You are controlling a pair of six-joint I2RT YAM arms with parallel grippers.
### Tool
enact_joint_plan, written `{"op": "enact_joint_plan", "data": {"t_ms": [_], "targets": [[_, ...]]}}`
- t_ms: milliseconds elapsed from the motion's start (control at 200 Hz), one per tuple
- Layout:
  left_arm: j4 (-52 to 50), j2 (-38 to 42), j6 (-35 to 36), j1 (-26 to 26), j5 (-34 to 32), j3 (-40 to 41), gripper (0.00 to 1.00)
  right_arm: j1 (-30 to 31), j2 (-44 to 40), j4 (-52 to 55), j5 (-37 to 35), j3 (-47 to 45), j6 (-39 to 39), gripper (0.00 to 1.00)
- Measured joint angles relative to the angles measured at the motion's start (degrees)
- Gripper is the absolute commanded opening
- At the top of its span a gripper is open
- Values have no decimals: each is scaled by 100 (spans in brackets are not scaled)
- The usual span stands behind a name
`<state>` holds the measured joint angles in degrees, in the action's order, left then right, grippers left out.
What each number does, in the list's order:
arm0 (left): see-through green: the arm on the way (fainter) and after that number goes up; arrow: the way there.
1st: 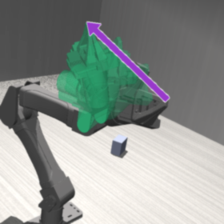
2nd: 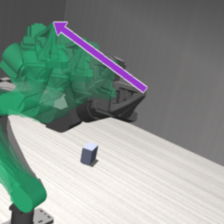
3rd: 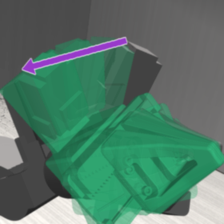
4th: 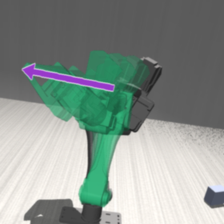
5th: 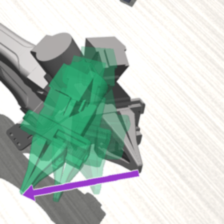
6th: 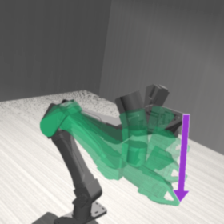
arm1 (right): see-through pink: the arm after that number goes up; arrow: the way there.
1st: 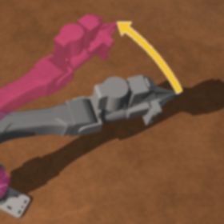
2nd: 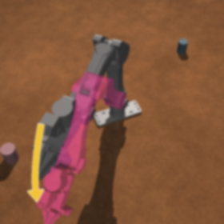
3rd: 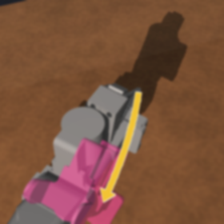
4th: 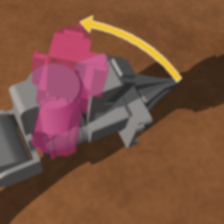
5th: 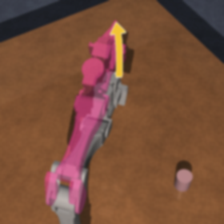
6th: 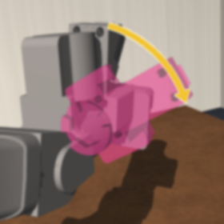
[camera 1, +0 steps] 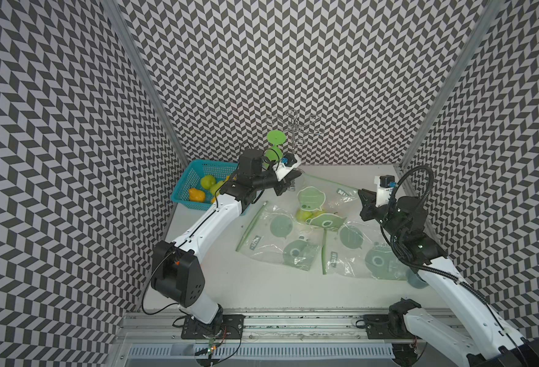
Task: Open the zip-top bag and take out the pear
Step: Unzip the zipper on the zipper food storage bag.
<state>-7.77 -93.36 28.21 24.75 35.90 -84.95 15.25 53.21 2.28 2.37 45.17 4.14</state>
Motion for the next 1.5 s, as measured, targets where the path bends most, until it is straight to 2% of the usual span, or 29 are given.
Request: {"op": "enact_joint_plan", "data": {"t_ms": [125,320,446,551,621,681,826,936,1011,1122,1277,1342,1497], "targets": [[-74,-428,35,201,-140,-592,0,-138,-31,-11,-284,17,87,0],[-262,-1478,-44,518,-262,-2343,0,-310,-232,127,-752,345,111,0],[-284,-1963,-280,555,-101,-3259,0,-317,-557,101,-632,439,33,0],[-138,-1998,-514,549,76,-3342,0,-317,-857,55,-249,365,26,0],[109,-1840,-651,535,142,-2962,0,-247,-992,-22,-2,177,98,0],[435,-1526,-758,522,177,-2208,0,-63,-1056,-81,120,-59,168,0],[1128,-776,-1075,483,251,-153,0,1106,-887,-164,2,-767,317,2],[1419,-525,-1217,470,262,826,0,1858,-461,-111,-48,-1110,435,4],[1547,-339,-1261,472,267,1329,0,2065,-282,9,-63,-1158,501,7],[1646,-13,-1263,470,262,1766,0,2120,-240,50,-52,-1154,588,25],[1755,284,-1220,470,254,1943,0,2124,-317,258,-190,-944,811,50],[1781,354,-1196,468,254,1993,0,2122,-387,404,-313,-741,922,54],[1814,422,-1139,468,256,2120,0,2120,-170,767,-503,160,1071,57]]}}
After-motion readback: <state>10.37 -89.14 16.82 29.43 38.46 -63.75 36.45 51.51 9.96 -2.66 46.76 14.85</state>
